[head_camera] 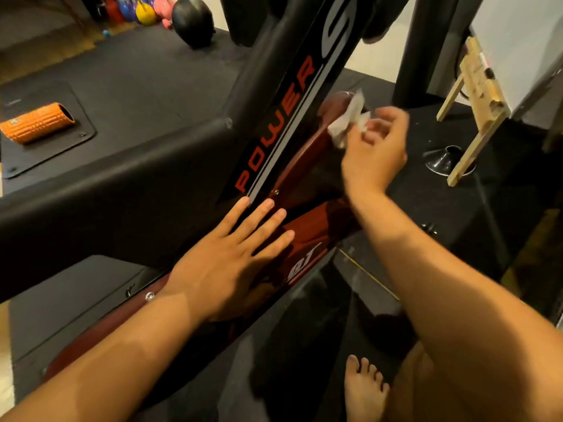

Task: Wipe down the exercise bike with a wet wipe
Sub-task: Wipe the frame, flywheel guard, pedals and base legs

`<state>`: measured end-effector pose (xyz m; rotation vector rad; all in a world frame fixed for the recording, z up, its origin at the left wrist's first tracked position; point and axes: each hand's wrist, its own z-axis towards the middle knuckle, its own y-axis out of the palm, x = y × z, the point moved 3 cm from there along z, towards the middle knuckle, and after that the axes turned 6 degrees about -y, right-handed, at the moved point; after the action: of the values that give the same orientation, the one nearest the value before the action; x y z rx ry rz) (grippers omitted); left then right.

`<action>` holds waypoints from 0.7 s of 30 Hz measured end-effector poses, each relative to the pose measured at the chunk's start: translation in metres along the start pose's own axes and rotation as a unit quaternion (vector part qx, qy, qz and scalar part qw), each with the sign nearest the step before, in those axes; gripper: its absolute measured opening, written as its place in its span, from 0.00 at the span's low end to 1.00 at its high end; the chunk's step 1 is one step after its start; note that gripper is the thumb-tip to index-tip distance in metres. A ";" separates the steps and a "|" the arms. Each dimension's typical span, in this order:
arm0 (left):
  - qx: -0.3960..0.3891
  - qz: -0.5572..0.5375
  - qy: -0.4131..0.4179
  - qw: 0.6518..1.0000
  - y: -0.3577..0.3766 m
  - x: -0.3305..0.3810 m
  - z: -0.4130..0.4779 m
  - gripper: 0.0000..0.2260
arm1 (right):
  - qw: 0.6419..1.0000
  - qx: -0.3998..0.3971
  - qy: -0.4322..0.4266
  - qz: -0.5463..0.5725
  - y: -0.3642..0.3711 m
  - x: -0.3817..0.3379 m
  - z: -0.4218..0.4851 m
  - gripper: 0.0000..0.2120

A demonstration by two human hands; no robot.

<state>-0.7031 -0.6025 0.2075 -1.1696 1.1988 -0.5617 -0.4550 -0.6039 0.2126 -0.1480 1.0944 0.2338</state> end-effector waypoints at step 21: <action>-0.106 0.122 0.031 0.986 0.003 0.010 0.005 0.34 | 0.966 -0.253 0.012 -0.049 0.032 0.041 -0.077 0.08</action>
<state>-0.6964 -0.6079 0.2007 -1.1674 1.4593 -0.2925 -0.5116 -0.5860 0.1411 -0.6614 1.0302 0.4216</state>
